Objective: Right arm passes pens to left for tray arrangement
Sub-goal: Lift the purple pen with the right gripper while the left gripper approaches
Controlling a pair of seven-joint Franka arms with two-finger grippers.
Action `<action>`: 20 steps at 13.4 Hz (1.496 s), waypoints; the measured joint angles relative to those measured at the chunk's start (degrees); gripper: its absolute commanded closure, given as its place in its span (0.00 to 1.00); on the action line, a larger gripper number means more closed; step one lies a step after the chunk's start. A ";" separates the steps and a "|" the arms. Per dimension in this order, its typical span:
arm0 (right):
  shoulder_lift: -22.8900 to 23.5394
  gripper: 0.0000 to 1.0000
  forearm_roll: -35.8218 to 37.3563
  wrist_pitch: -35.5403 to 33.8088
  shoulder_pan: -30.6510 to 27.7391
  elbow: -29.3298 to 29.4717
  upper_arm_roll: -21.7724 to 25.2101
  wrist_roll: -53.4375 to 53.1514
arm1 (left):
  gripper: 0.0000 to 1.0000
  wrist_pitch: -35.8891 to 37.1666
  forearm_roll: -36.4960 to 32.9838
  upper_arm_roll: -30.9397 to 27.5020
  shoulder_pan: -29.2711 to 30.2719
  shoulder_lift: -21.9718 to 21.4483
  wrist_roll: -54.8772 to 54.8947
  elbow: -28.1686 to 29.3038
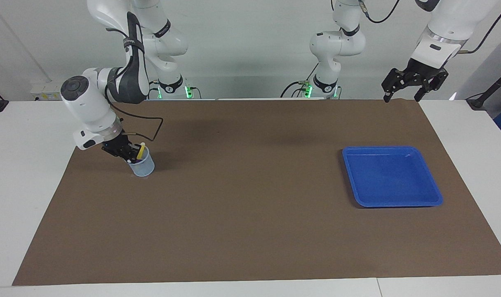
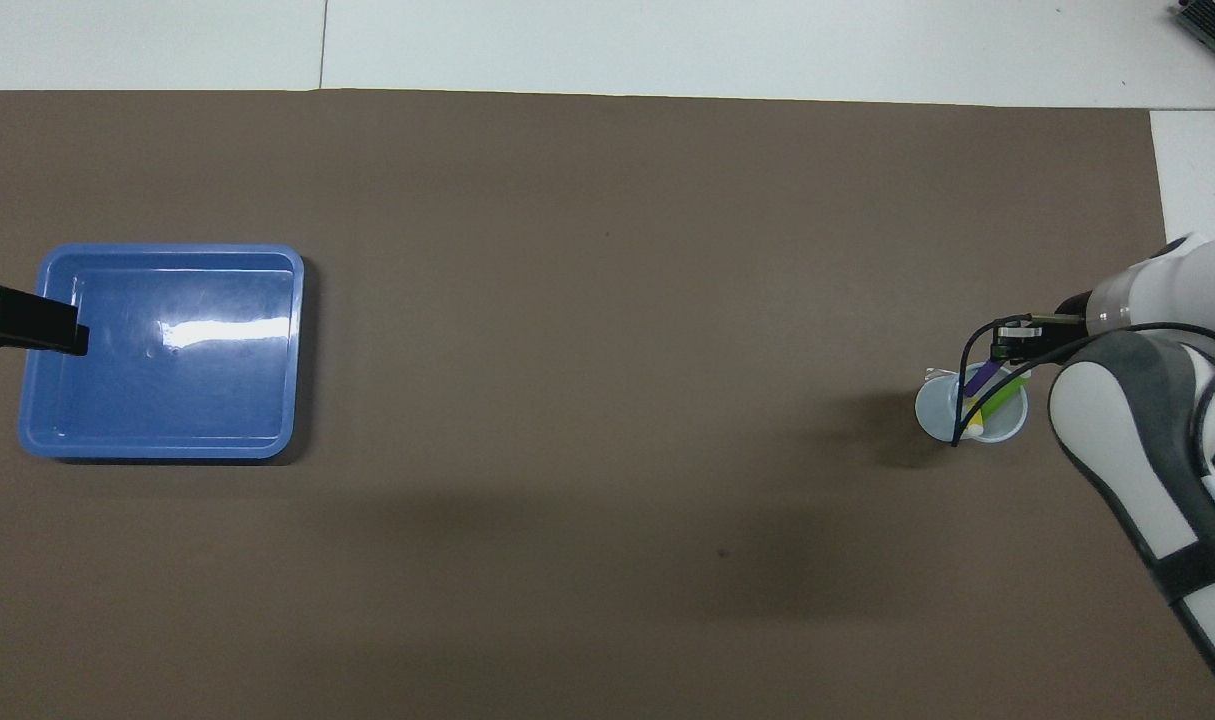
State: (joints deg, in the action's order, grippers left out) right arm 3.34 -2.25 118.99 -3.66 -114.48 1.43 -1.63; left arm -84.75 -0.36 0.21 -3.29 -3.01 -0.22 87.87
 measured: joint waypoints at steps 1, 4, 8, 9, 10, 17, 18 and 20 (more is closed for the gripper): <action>-0.64 1.00 0.01 -2.49 0.00 2.81 -0.02 0.47 | 0.00 0.18 0.02 0.01 -0.01 -0.15 0.00 0.21; -2.13 1.00 0.01 -12.46 0.13 12.94 -0.37 1.09 | 0.00 1.31 0.65 0.01 -0.02 -0.47 -0.40 0.65; -2.83 1.00 -3.73 -19.61 0.31 20.63 -2.88 0.36 | 0.00 3.94 8.12 -0.10 0.02 -0.86 -11.51 1.24; -3.11 1.00 -6.11 -19.79 0.48 21.16 -3.94 -1.88 | 0.00 4.49 11.04 -0.10 0.02 -0.91 -16.59 1.33; -3.47 1.00 -7.91 -19.80 1.10 21.40 -4.78 -5.10 | 0.00 4.64 13.83 -0.12 0.02 -0.99 -21.55 1.58; -6.02 1.00 -14.35 -4.44 15.81 15.56 -6.57 -33.70 | 0.00 2.70 29.16 0.55 -0.13 -2.84 -60.67 6.01; -6.95 1.00 -14.37 0.48 17.82 12.40 -6.62 -36.51 | 0.00 1.06 30.27 0.85 -0.22 -3.31 -65.75 7.13; -8.53 1.00 -14.42 6.70 21.45 7.97 -6.66 -42.29 | 0.00 -3.07 32.33 1.39 -0.68 -4.23 -74.25 9.56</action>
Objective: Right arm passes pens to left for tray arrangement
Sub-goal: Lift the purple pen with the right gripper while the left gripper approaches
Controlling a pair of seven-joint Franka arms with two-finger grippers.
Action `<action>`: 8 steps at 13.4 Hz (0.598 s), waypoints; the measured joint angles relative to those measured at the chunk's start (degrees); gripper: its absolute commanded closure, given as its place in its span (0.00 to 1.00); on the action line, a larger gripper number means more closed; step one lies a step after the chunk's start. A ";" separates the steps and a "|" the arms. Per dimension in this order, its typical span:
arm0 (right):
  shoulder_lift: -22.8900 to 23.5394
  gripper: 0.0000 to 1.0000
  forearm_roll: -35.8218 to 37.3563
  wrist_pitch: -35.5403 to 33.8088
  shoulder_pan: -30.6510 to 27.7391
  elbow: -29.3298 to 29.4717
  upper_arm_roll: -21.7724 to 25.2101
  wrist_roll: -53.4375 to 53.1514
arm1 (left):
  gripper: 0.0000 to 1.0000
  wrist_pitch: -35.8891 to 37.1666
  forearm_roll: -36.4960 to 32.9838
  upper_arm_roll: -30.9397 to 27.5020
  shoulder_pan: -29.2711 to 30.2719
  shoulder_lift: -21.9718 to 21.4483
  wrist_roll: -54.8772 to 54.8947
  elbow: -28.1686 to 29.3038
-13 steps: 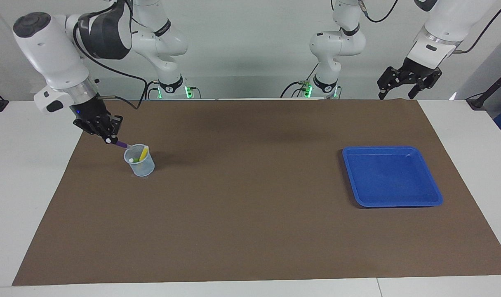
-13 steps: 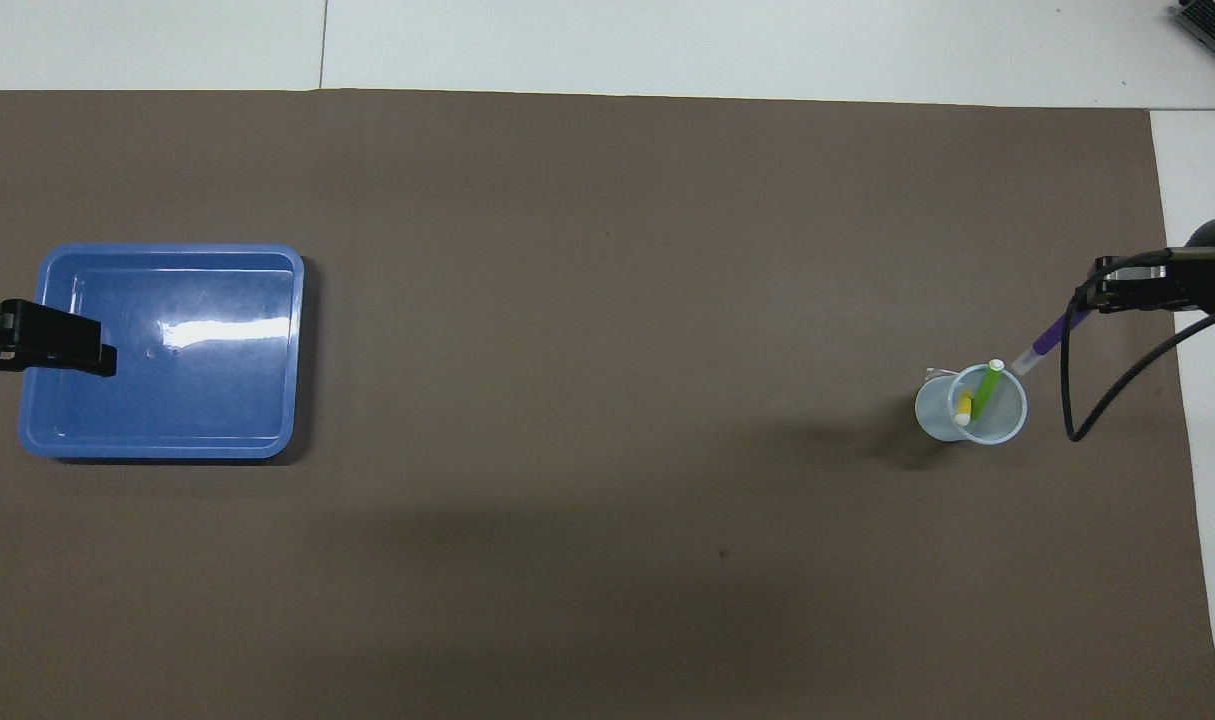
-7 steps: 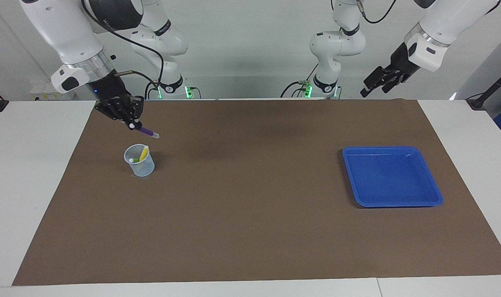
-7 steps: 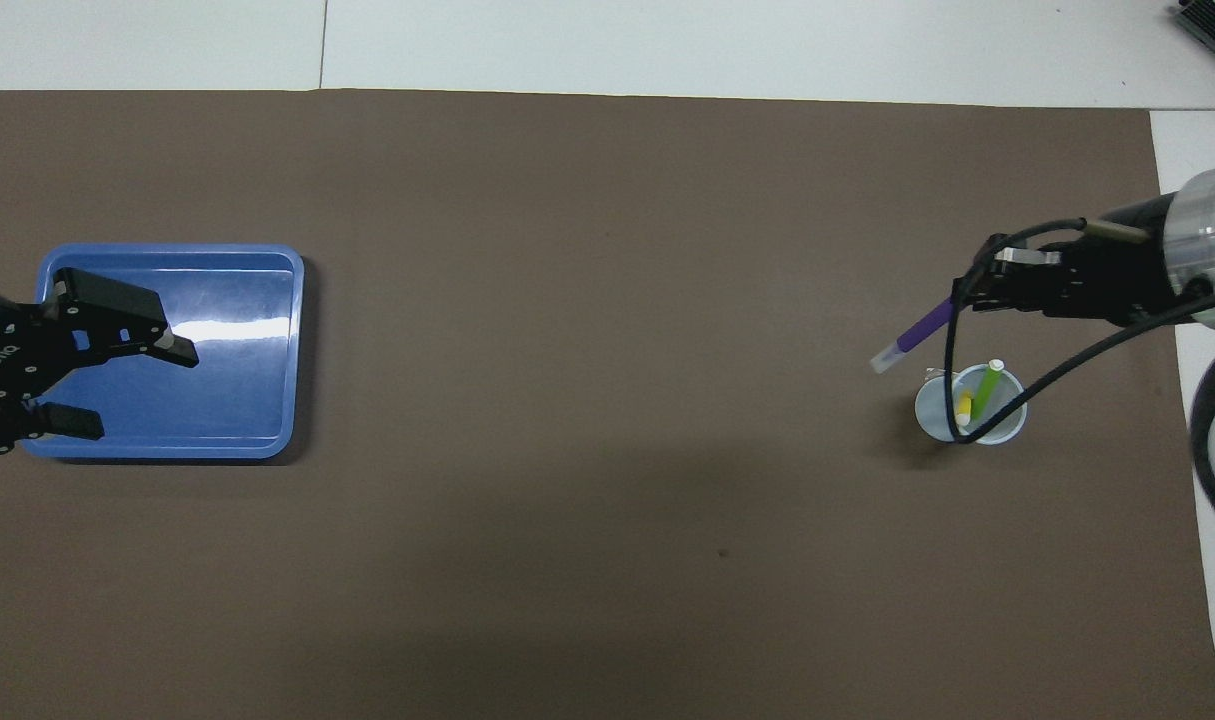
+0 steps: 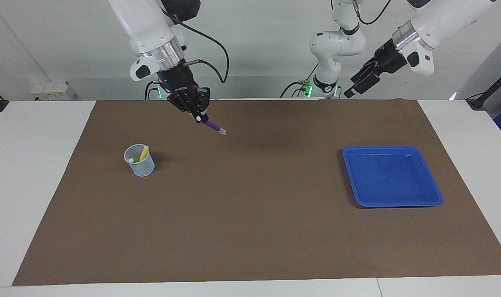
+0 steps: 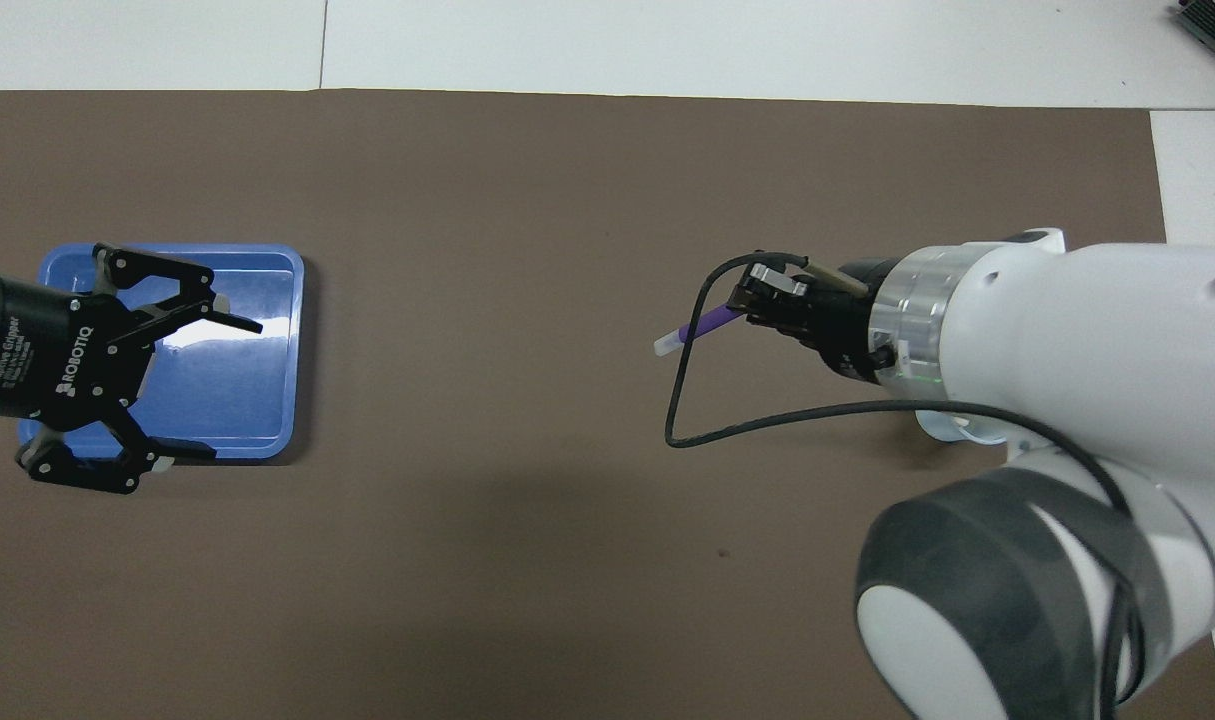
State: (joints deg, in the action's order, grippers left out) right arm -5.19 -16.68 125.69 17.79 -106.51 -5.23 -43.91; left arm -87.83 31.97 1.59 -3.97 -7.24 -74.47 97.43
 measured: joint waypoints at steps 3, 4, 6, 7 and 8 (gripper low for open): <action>-1.56 1.00 -0.04 7.87 4.35 -4.04 0.00 -10.15 | 0.00 -8.44 2.68 0.26 -2.16 -1.91 -9.75 5.25; -2.17 1.00 -0.04 11.23 5.89 -5.93 0.01 -13.30 | 0.00 -11.35 3.16 0.36 -3.66 -2.88 -11.60 7.56; -3.08 1.00 -0.04 15.54 8.20 -8.46 -0.01 -17.84 | 0.00 -16.54 5.45 0.55 -5.46 -4.84 -13.19 11.93; -3.42 1.00 -0.04 16.57 9.06 -9.06 0.00 -19.47 | 0.00 -18.83 6.35 0.56 -5.98 -5.88 -13.58 14.13; -3.67 1.00 -0.04 16.92 9.82 -9.36 0.01 -20.56 | 0.00 -21.61 6.95 0.58 -6.73 -6.96 -14.71 16.39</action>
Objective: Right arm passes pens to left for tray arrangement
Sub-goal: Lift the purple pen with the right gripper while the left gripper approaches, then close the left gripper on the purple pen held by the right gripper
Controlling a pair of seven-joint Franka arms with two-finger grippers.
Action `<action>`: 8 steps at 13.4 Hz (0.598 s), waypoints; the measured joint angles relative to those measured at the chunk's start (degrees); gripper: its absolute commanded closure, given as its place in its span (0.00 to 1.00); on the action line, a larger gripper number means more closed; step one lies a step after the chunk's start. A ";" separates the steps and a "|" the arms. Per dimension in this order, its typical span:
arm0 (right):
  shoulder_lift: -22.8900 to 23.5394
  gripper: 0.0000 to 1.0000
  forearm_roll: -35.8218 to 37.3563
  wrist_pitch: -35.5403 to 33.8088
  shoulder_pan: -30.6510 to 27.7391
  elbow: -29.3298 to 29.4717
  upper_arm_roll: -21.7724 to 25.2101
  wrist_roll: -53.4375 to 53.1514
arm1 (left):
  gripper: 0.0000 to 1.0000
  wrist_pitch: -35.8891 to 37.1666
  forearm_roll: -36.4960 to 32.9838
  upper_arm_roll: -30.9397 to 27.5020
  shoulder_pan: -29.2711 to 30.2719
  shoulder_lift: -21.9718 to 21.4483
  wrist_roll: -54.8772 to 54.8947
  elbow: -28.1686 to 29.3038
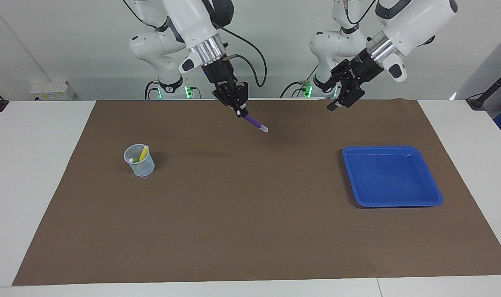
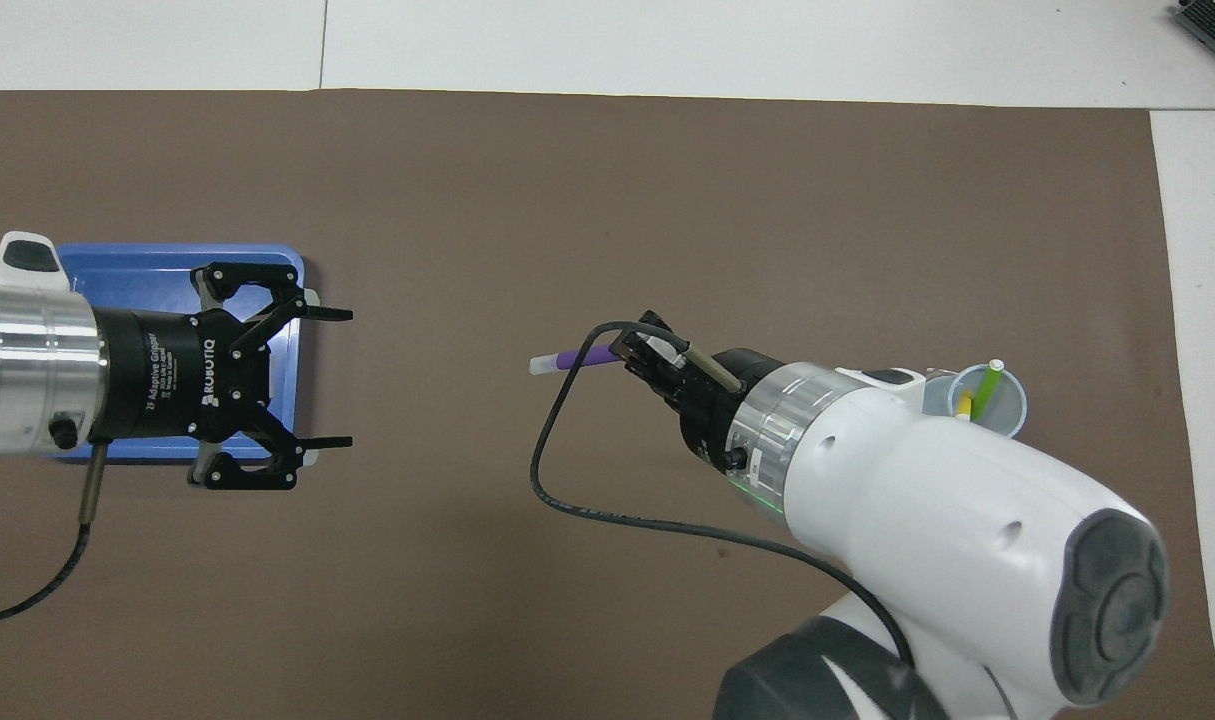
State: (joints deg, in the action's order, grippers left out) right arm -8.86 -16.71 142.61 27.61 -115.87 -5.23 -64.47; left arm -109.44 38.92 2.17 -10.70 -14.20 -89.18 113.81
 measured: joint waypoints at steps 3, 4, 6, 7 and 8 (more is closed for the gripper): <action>-0.30 1.00 -0.01 1.48 2.04 -0.51 0.02 -1.82 | 0.00 -9.05 0.56 0.01 -3.78 -1.95 -4.46 4.84; -0.30 1.00 -0.01 2.38 2.48 -0.64 0.02 -2.34 | 0.00 -10.81 0.88 0.06 -5.08 -2.15 -5.48 5.72; -0.32 1.00 -0.01 2.75 2.86 -0.81 0.02 -2.60 | 0.00 -14.13 1.49 0.06 -7.33 -2.21 -7.55 7.06; -0.32 1.00 -0.01 2.77 2.88 -0.93 0.03 -2.60 | 0.00 -16.57 1.57 0.03 -8.63 -2.23 -8.94 7.95; -0.32 1.00 -0.01 2.92 3.02 -1.10 0.02 -2.60 | 0.00 -19.07 1.60 0.04 -9.96 -2.23 -10.21 8.84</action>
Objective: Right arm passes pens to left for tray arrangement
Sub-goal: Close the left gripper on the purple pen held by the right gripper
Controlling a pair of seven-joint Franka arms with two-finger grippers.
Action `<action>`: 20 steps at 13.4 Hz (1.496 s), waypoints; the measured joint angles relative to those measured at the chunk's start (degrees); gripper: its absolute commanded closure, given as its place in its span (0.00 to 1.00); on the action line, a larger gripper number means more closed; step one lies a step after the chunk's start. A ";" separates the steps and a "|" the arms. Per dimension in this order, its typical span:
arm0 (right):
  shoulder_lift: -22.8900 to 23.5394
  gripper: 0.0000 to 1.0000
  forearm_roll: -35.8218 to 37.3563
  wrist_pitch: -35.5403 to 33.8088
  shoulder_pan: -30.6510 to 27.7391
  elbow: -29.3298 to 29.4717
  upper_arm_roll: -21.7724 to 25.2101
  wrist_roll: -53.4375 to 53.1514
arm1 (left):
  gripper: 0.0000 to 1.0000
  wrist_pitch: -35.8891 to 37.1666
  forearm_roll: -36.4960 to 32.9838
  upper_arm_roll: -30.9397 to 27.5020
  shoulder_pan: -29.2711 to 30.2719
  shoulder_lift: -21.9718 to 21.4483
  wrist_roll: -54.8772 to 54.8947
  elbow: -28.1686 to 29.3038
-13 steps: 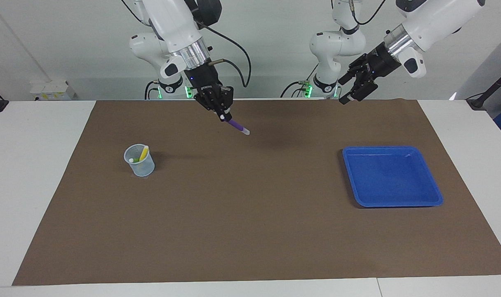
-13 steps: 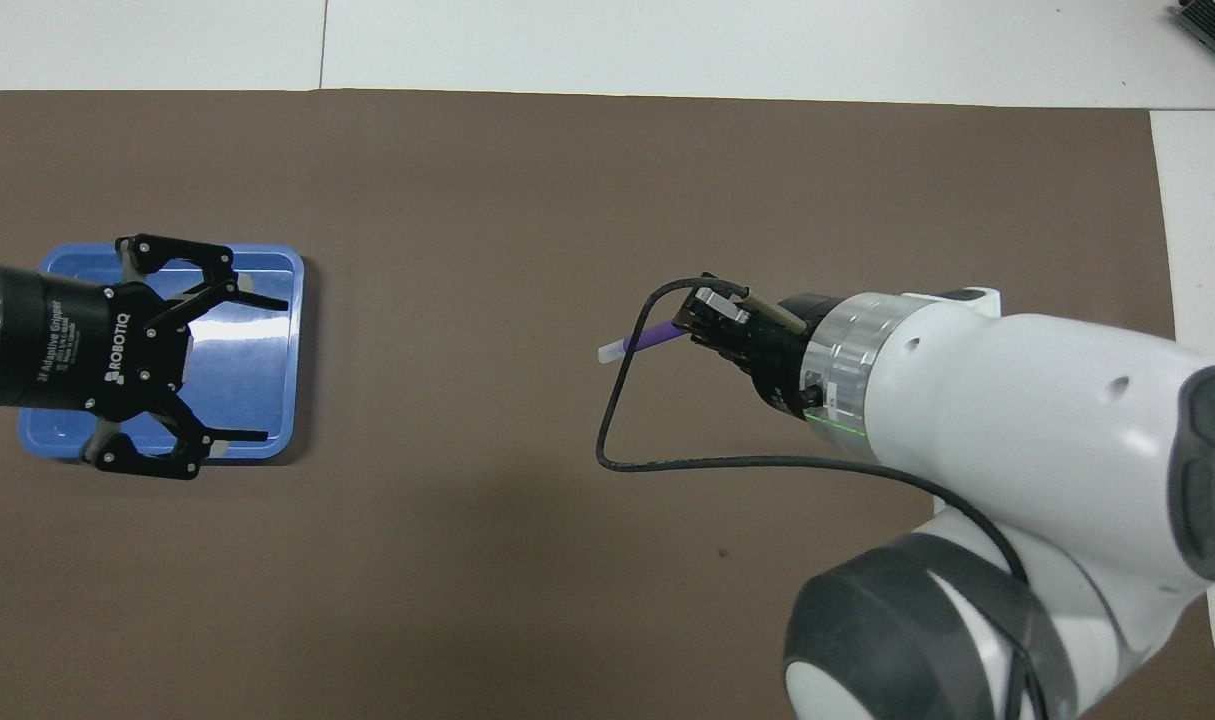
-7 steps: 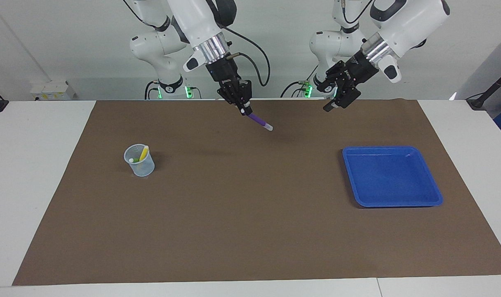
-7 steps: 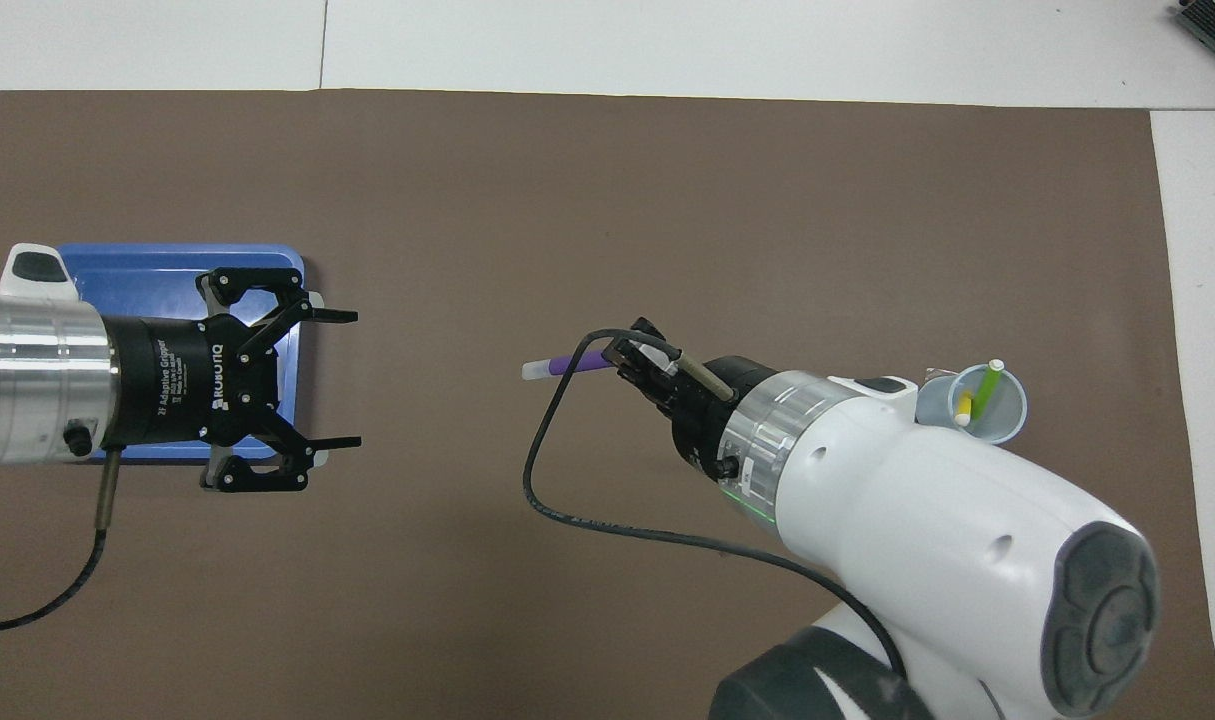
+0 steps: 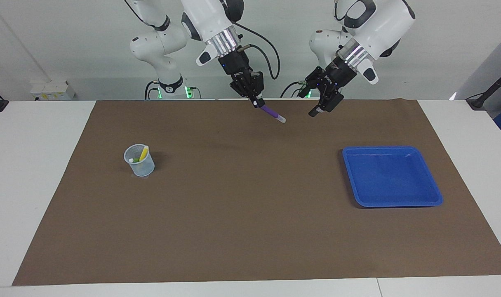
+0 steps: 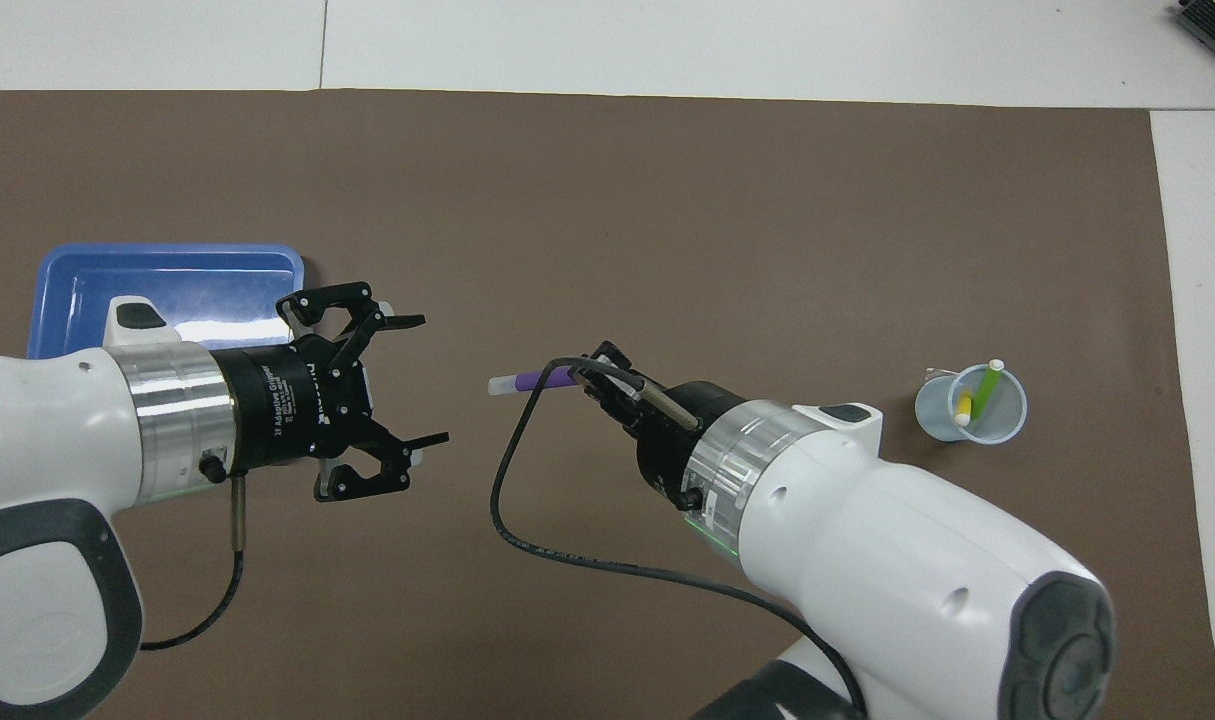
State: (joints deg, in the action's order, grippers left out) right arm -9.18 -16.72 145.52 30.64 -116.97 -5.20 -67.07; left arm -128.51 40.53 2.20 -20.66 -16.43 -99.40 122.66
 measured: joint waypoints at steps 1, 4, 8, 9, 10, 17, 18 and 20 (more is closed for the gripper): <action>0.00 1.00 0.00 0.43 0.38 -0.22 0.00 0.00 | 0.00 -2.37 0.04 0.02 -1.33 0.00 -1.27 0.73; 0.00 1.00 0.00 0.97 1.00 -0.66 -0.01 0.00 | 0.00 -7.63 0.08 0.01 -4.38 0.03 -4.33 1.71; 0.00 1.00 0.00 1.10 1.00 -0.75 0.11 0.00 | 0.00 -9.95 0.11 0.01 -6.54 0.49 -5.45 2.90; 0.00 1.00 0.00 1.13 1.00 -0.75 0.11 0.00 | 0.00 -10.46 0.16 -0.01 -6.95 0.55 -5.87 3.36; 0.00 1.00 0.00 1.16 1.00 -0.75 0.11 0.00 | 0.00 -11.83 0.22 -0.04 -7.63 0.57 -6.64 3.96; 0.00 1.00 0.00 1.24 1.26 -0.75 -0.03 0.00 | 0.11 -18.61 0.34 -0.01 -11.69 0.71 -11.38 5.50; 0.00 1.00 0.00 1.24 1.26 -0.75 -0.04 0.00 | 0.18 -19.26 0.37 -0.03 -12.00 0.81 -11.73 5.57; 0.00 1.00 0.00 1.25 1.26 -0.75 -0.04 0.00 | 0.32 -19.78 0.41 0.01 -12.38 0.98 -11.90 5.60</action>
State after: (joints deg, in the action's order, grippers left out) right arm -9.18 -16.72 146.77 31.90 -117.71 -5.24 -67.07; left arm -148.29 40.94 2.22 -33.04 -15.45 -111.30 128.25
